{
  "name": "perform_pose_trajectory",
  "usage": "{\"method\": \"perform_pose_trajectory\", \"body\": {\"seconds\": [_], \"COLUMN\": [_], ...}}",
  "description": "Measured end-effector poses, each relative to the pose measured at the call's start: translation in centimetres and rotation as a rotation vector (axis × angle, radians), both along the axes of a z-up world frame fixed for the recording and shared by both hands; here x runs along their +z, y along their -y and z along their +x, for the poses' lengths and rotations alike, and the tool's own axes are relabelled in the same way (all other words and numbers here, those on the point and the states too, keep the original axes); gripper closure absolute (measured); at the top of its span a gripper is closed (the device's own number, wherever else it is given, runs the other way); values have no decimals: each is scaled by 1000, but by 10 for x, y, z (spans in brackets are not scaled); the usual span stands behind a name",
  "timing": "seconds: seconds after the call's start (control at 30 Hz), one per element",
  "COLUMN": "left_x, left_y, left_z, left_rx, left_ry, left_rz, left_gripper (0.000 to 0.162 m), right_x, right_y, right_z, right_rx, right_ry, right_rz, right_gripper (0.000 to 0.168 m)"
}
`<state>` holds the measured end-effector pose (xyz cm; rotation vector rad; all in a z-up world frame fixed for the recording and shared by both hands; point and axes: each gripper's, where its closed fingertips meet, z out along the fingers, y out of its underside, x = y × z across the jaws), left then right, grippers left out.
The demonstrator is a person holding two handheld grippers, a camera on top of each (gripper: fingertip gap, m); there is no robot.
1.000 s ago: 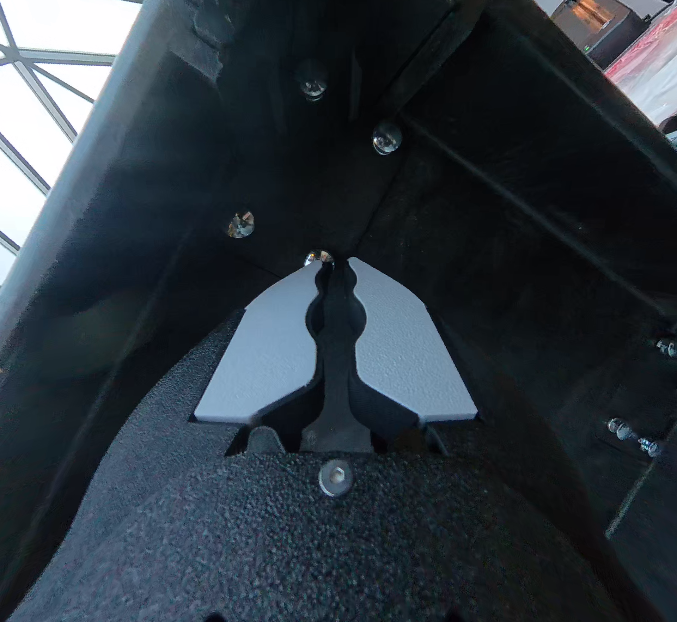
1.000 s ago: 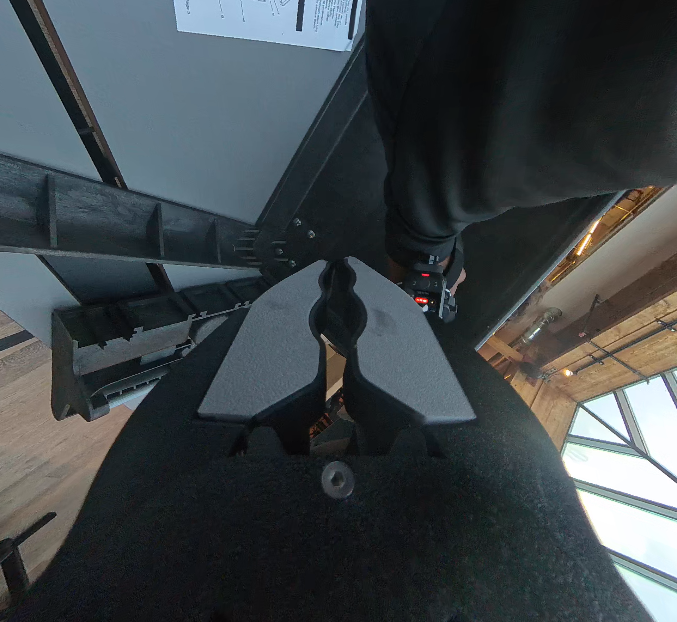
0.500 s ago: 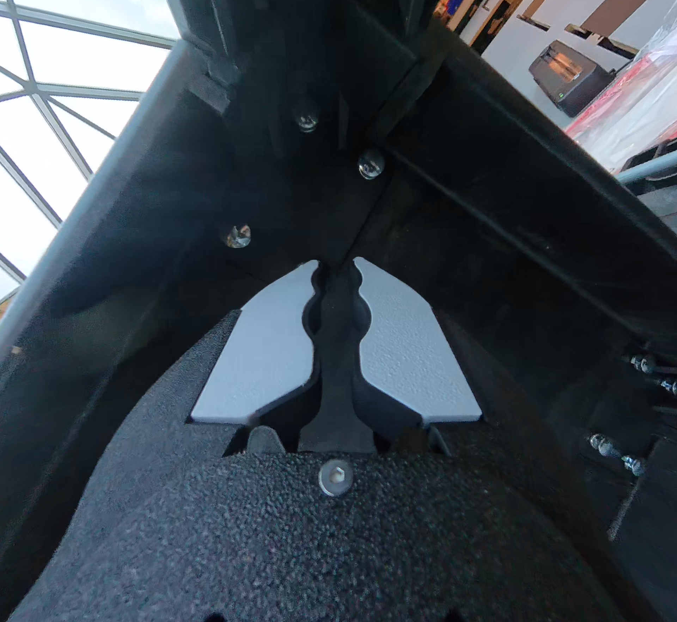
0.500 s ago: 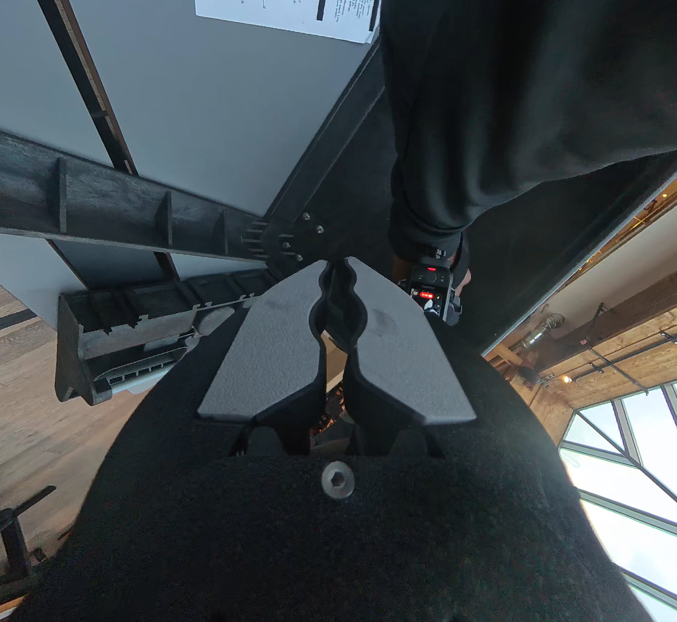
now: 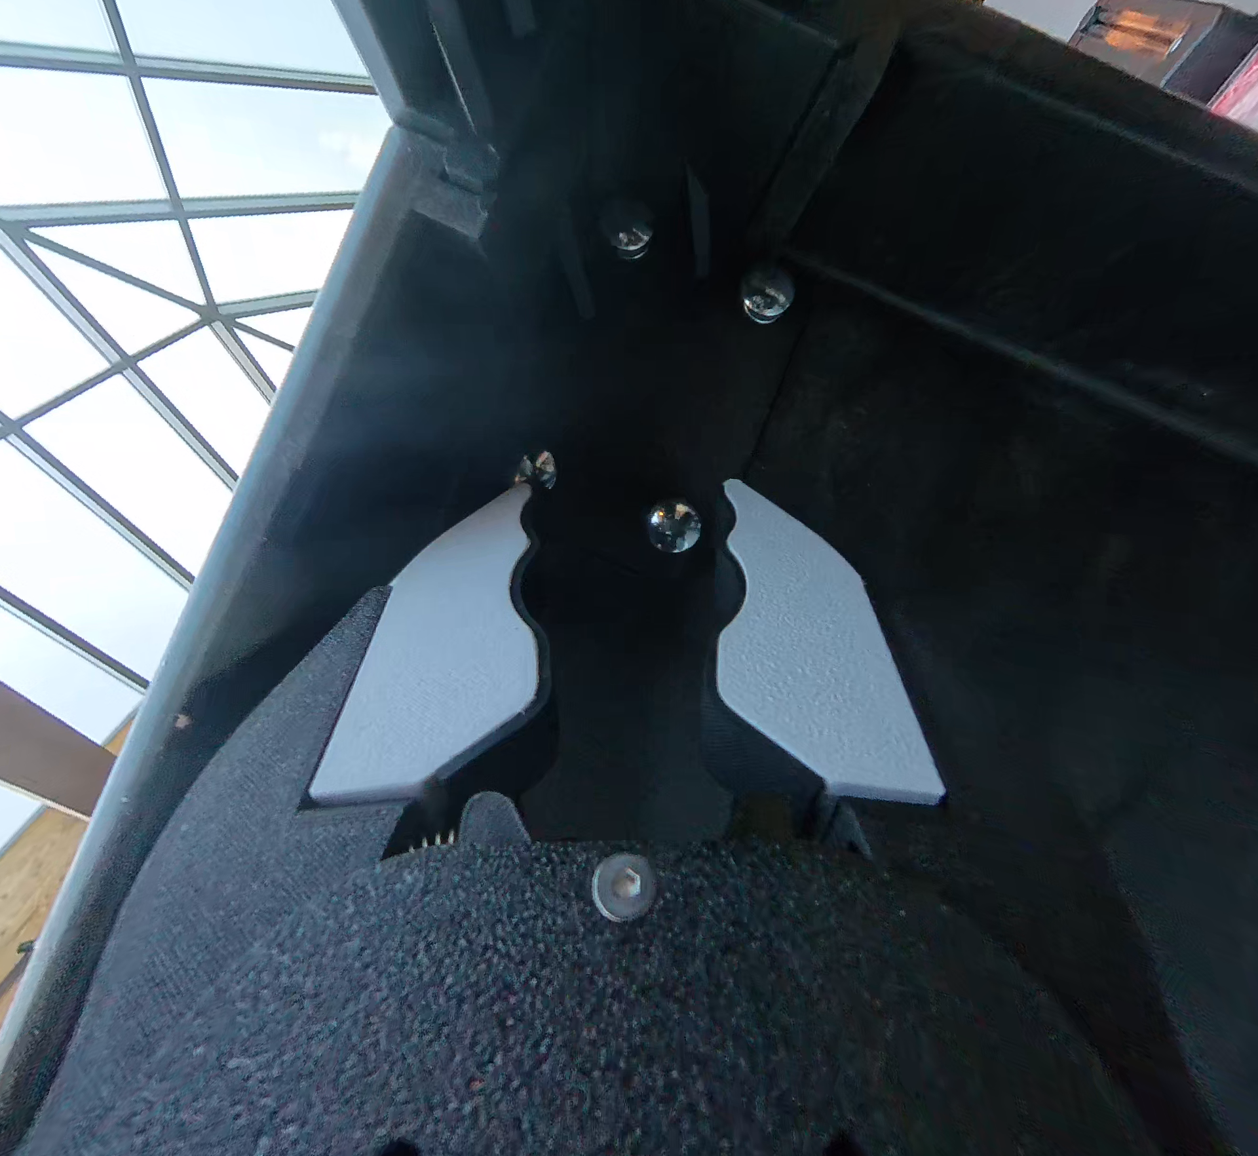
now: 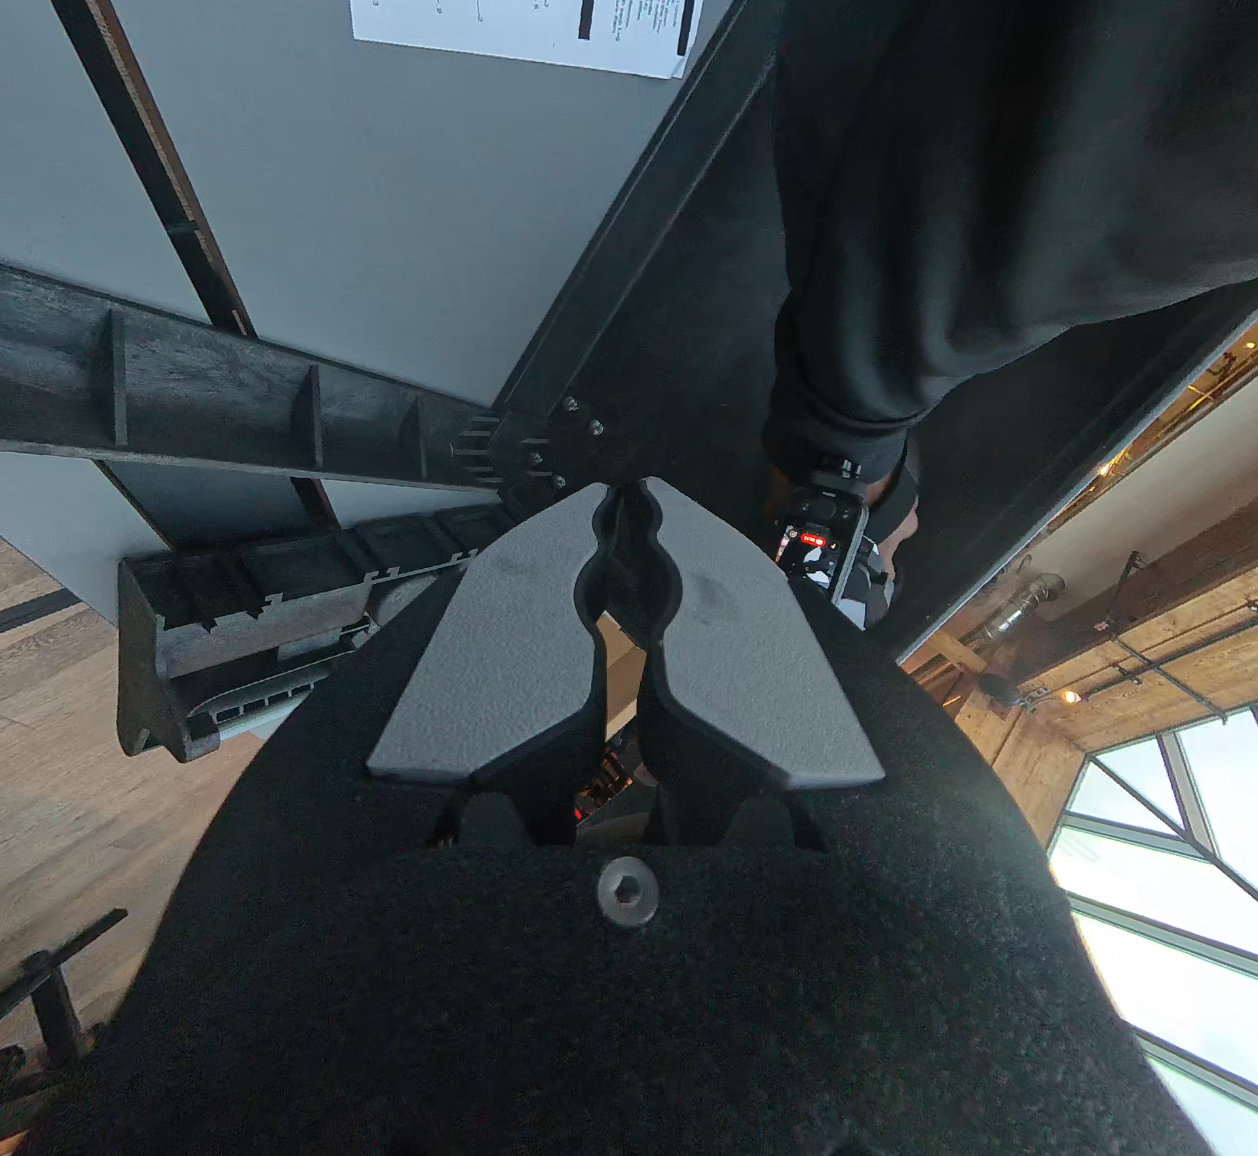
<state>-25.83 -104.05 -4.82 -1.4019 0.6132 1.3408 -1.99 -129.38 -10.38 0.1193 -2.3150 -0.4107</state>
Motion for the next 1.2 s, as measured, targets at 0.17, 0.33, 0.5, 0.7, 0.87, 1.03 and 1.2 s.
{"method": "perform_pose_trajectory", "body": {"seconds": [0.17,0.33,0.5,0.7,0.87,1.03,1.2], "left_x": [2,3,6,9,8,2,3], "left_y": [0,4,4,2,4,8,8], "left_z": [2,-1,-3,-4,-4,2,0], "left_rx": [-22,-44,-72,-97,-121,-164,-162], "left_ry": [-68,-106,-140,-159,-174,-214,-236], "left_rz": [-26,-43,-62,-79,-106,-135,-139], "left_gripper": [117,120,121,126,126,123,123], "right_x": [0,0,-1,-1,-2,-1,-1], "right_y": [0,0,0,0,0,0,1], "right_z": [0,0,0,0,0,0,0], "right_rx": [-1,-2,-1,-1,1,0,1], "right_ry": [-1,-1,1,2,4,1,4], "right_rz": [1,-1,0,0,4,-3,-4], "right_gripper": [162,163,163,162,162,162,162]}}
